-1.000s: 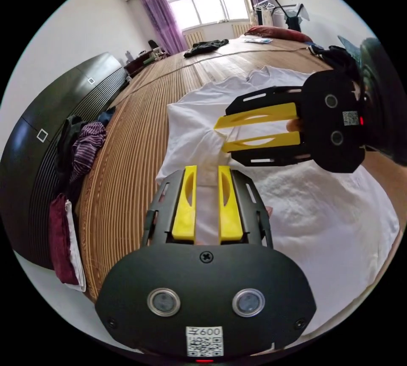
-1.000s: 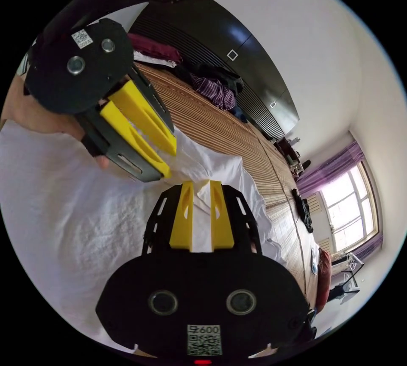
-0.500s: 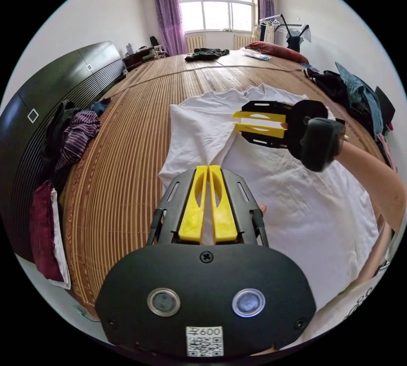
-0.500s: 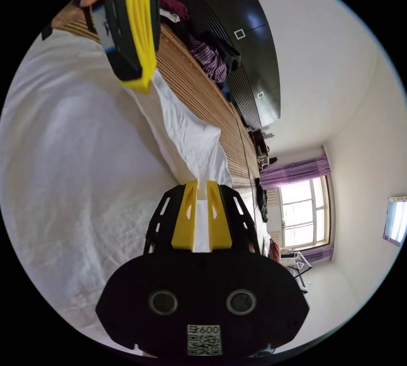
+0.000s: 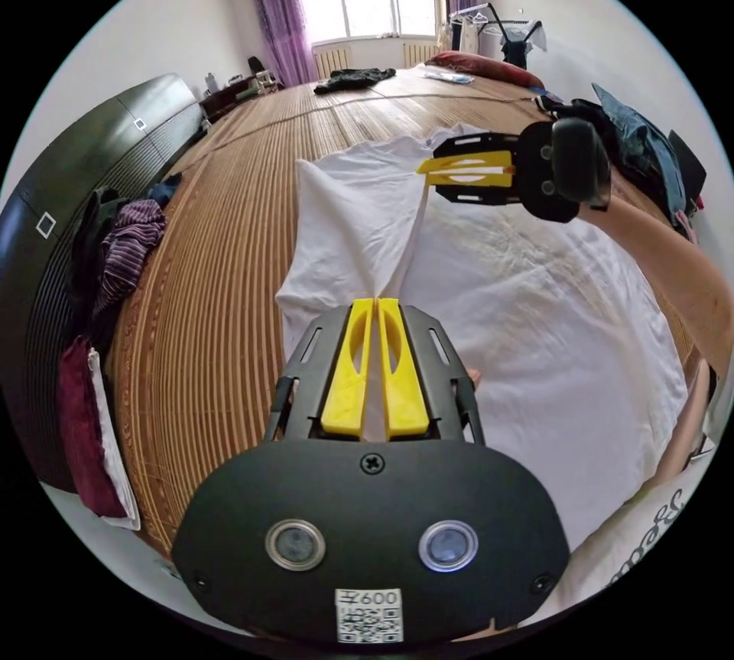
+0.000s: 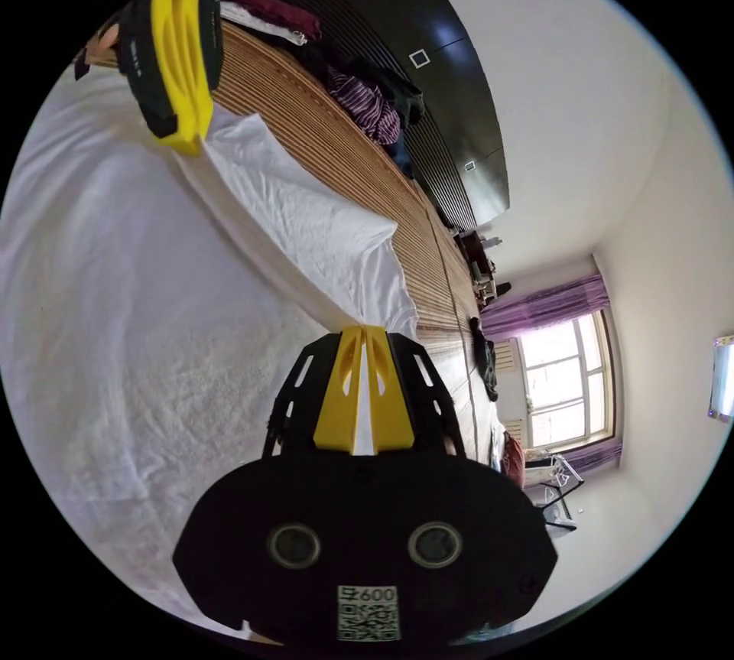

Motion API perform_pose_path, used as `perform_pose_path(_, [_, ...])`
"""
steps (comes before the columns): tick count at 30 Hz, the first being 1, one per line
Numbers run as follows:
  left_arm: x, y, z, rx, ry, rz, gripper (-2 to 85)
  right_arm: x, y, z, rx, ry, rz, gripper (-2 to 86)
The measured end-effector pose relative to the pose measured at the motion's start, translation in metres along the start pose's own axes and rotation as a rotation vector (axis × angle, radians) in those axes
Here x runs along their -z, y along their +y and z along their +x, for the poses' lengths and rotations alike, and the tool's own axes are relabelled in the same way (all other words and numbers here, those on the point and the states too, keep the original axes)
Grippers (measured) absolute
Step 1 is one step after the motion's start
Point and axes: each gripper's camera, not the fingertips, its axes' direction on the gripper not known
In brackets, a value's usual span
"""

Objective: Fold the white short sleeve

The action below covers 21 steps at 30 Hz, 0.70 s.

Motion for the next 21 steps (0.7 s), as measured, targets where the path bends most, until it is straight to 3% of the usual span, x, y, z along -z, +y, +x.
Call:
perform_pose_path(9, [0.088,-0.049,-0.151,0.236,0.1,0.177,1.8,0.016,-0.012,0.009,-0.062,-0.019,0.017,-0.8])
perform_pose_path(12, [0.06,-0.094,-0.184,0.209,0.144,0.077,1.5,0.023,-0.018,0.016,-0.092,-0.031,0.022,-0.8])
perform_pose_path(15, [0.005,-0.11,-0.197,0.171,0.038,-0.094,0.8,0.031,-0.023,0.02,-0.075,-0.031,0.025,-0.8])
perform_pose_path(21, [0.019,-0.109,-0.231,0.227,0.07,0.023,0.2,0.054,-0.024,0.037,-0.096,-0.053,0.068,-0.8])
